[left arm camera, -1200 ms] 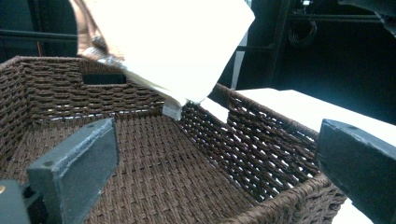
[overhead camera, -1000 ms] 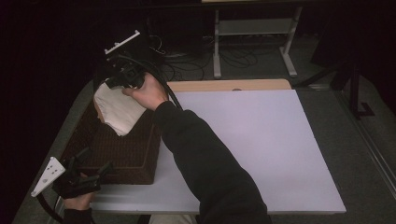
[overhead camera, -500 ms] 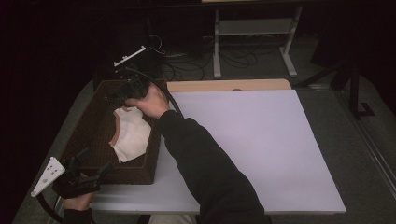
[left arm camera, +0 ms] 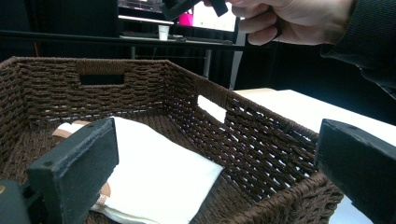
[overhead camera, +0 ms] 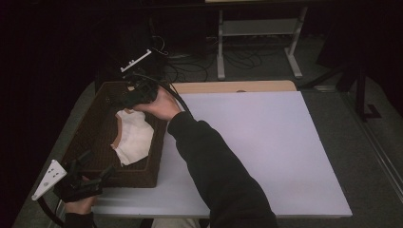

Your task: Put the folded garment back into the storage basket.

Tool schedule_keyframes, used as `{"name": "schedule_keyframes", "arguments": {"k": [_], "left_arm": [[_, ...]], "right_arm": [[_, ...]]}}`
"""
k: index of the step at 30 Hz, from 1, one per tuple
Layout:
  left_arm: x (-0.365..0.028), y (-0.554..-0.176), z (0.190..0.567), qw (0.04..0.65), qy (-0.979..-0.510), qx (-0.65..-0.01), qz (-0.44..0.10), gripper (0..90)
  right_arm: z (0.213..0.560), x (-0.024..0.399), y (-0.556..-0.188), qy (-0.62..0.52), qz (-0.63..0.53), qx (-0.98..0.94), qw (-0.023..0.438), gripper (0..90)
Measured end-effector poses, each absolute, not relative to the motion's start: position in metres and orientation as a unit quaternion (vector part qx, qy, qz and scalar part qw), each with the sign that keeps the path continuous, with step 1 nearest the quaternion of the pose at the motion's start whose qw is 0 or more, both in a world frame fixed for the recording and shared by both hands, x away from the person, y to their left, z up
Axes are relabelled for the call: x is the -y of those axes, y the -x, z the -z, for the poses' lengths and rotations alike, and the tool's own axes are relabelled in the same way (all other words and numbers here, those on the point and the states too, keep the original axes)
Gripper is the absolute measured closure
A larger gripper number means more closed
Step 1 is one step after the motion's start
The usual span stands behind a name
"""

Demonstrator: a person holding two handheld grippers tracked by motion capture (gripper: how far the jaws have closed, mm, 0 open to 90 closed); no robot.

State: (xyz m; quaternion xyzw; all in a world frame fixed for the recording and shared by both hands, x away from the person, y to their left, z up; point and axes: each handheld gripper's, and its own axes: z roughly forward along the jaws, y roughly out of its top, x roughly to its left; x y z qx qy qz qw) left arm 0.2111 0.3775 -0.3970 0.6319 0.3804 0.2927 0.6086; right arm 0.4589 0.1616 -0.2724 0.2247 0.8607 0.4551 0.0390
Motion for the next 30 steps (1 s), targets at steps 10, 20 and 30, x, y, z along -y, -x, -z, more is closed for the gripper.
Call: {"name": "schedule_keyframes", "arguments": {"k": [10,20,30], "left_arm": [[-0.377,-0.211,0.397,0.609,-0.63,-0.382,-0.294,0.0],[-0.377,-0.211,0.397,0.608,-0.631,-0.382,-0.294,0.0],[-0.377,-0.211,0.397,0.608,-0.632,-0.382,-0.294,0.0]], "right_arm": [[0.269,-0.145,-0.454,-0.224,-0.452,-0.862,0.052,0.0],[0.272,-0.123,-0.451,-0.224,-0.446,-0.865,0.052,0.0],[0.272,-0.106,-0.45,-0.228,-0.445,-0.864,0.058,0.0]]}}
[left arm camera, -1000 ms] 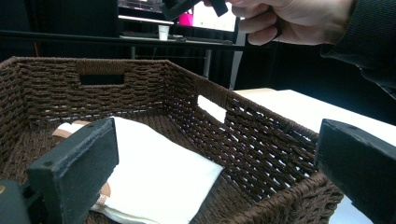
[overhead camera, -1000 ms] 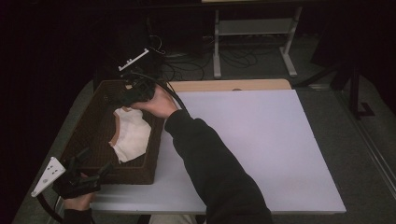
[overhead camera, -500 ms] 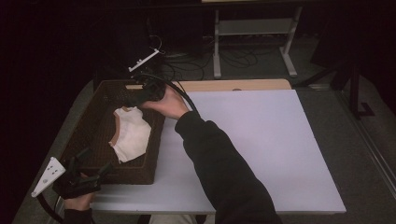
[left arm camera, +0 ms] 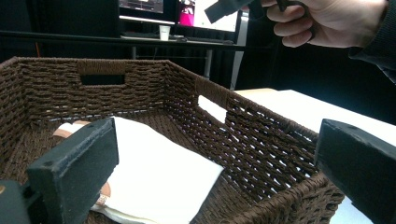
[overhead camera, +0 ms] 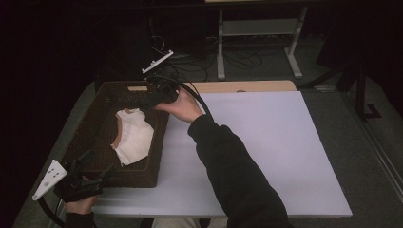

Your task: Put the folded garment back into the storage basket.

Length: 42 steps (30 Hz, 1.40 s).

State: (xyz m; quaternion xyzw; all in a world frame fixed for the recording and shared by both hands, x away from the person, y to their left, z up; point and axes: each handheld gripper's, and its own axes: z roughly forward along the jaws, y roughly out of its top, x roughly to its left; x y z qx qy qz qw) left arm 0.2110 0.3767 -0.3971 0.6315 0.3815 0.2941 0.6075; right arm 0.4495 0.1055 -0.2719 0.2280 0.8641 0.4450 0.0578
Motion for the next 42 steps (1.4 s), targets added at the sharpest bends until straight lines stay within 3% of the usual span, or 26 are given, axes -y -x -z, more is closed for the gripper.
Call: {"name": "schedule_keyframes", "arguments": {"k": [42], "left_arm": [[-0.375,-0.213,0.398,0.606,-0.634,-0.381,-0.294,0.0]], "right_arm": [[0.285,-0.03,-0.439,-0.257,-0.461,-0.848,0.048,0.0]]}}
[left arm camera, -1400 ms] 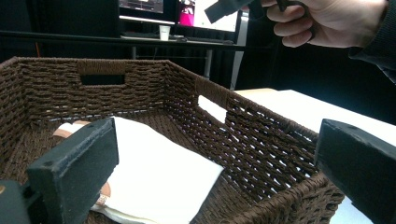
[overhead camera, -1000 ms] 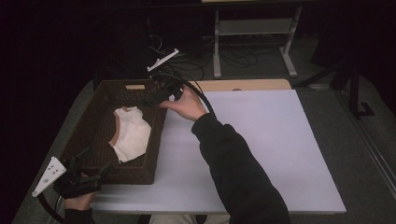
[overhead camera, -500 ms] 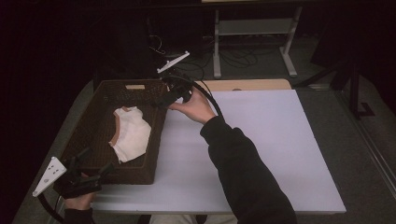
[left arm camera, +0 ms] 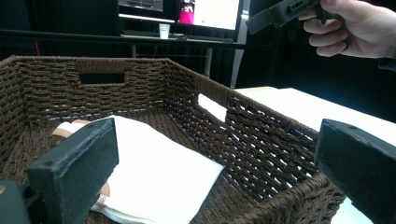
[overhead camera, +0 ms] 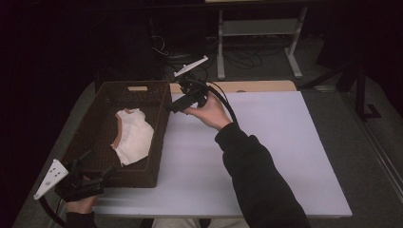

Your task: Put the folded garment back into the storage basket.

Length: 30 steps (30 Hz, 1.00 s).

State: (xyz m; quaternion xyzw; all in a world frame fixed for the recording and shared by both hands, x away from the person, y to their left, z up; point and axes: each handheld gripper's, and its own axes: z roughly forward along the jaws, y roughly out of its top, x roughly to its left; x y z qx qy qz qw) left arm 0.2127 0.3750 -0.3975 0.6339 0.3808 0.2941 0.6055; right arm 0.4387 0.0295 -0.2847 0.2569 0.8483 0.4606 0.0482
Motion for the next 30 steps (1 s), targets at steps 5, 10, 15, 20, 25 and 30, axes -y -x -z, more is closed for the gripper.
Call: {"name": "schedule_keyframes", "arguments": {"k": [5,10,15,20,25,30], "left_arm": [[-0.375,-0.213,0.397,0.606,-0.634,-0.38,-0.294,0.0],[-0.375,-0.213,0.397,0.606,-0.634,-0.38,-0.294,0.0],[-0.374,-0.213,0.397,0.607,-0.633,-0.381,-0.295,0.0],[-0.374,-0.213,0.397,0.606,-0.633,-0.381,-0.294,0.0],[-0.374,-0.213,0.397,0.605,-0.634,-0.381,-0.295,0.0],[-0.374,-0.213,0.397,0.605,-0.634,-0.381,-0.295,0.0]], "right_arm": [[0.288,-0.017,-0.438,-0.266,-0.46,-0.846,0.05,0.0],[0.289,-0.004,-0.437,-0.27,-0.463,-0.843,0.054,0.0],[0.291,0.007,-0.435,-0.276,-0.465,-0.839,0.058,0.0],[0.293,0.017,-0.433,-0.278,-0.465,-0.838,0.061,0.0],[0.296,0.027,-0.431,-0.283,-0.467,-0.835,0.064,0.0],[0.3,0.037,-0.428,-0.288,-0.468,-0.833,0.067,0.0]]}}
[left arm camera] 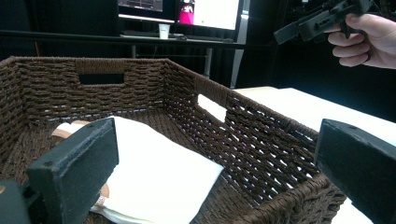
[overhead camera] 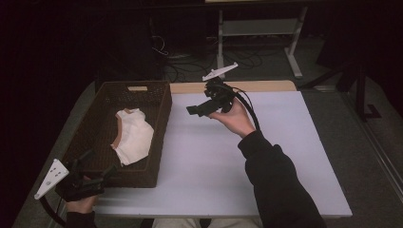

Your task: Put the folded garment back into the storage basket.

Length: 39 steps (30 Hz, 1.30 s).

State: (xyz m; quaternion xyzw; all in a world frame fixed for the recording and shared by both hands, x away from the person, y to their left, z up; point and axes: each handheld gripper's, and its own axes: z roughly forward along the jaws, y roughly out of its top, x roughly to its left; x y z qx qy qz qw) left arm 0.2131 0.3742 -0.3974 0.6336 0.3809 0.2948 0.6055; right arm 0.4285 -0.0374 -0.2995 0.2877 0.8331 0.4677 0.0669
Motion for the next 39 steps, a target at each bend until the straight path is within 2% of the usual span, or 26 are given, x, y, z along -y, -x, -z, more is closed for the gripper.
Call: {"name": "schedule_keyframes", "arguments": {"k": [39], "left_arm": [[-0.374,-0.213,0.397,0.604,-0.634,-0.382,-0.295,0.0]], "right_arm": [[0.334,0.118,-0.407,-0.337,-0.471,-0.811,0.077,0.0]]}}
